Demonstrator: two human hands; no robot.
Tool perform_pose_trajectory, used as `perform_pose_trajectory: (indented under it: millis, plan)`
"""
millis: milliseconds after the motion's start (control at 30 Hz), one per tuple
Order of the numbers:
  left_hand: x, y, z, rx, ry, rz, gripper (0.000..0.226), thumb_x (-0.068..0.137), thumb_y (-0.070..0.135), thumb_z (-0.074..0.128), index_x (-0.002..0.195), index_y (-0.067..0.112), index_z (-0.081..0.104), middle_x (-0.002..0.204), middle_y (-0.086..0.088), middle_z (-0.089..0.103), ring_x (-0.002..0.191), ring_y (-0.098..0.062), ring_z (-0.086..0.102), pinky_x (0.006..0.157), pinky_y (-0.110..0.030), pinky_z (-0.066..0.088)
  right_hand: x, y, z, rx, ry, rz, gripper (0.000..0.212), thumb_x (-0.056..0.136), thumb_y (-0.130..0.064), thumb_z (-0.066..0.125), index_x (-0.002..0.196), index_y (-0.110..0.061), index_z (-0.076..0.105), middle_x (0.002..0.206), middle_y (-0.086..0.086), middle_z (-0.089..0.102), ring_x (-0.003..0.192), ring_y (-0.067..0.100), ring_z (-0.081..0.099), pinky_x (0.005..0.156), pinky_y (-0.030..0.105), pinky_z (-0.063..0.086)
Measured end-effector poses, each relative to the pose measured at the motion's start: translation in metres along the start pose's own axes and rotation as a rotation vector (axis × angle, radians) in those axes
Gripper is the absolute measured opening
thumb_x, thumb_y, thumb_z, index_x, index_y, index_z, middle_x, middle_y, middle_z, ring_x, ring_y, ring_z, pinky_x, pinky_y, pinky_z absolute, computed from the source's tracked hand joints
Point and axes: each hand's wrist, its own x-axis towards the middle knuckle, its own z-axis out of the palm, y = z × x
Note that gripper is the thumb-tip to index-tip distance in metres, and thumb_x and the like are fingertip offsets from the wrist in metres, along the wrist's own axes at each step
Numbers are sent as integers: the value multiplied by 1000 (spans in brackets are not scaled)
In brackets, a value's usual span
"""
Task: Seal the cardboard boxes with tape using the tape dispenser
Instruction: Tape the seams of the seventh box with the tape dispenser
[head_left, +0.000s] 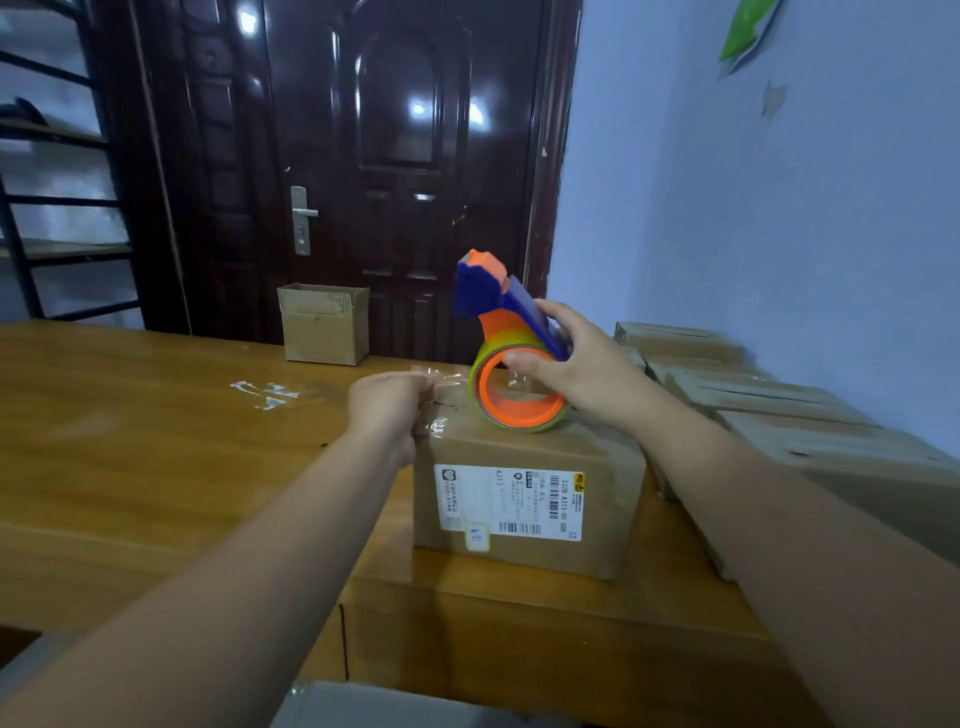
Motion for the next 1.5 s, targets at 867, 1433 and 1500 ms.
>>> perform_pose_trajectory:
  millis: [867, 1433, 1500]
  plan:
    - [0, -28, -15, 197, -88, -278, 34, 95, 33, 55, 72, 8, 56, 69, -5, 61, 64, -20, 58, 59, -30, 48, -4, 21, 23, 358, 67, 52, 79, 73, -52, 66, 144, -45, 32, 130, -19, 54, 123, 9, 52, 106, 38, 43]
    - [-30, -56, -16, 430, -117, 470, 57, 97, 44, 43, 146, 19, 32, 147, 2, 40, 134, -12, 36, 103, -25, 32, -3, 24, 25, 348, 80, 80, 92, 60, -71, 68, 142, -48, 33, 135, -13, 54, 126, 13, 50, 104, 46, 44]
    - [-27, -58, -22, 517, -90, 478, 61, 92, 54, 43, 143, 18, 41, 141, 1, 48, 129, -14, 43, 100, -28, 39, -4, 23, 25, 358, 72, 77, 93, 60, -72, 69, 142, -49, 33, 136, -15, 53, 126, 12, 50, 104, 46, 44]
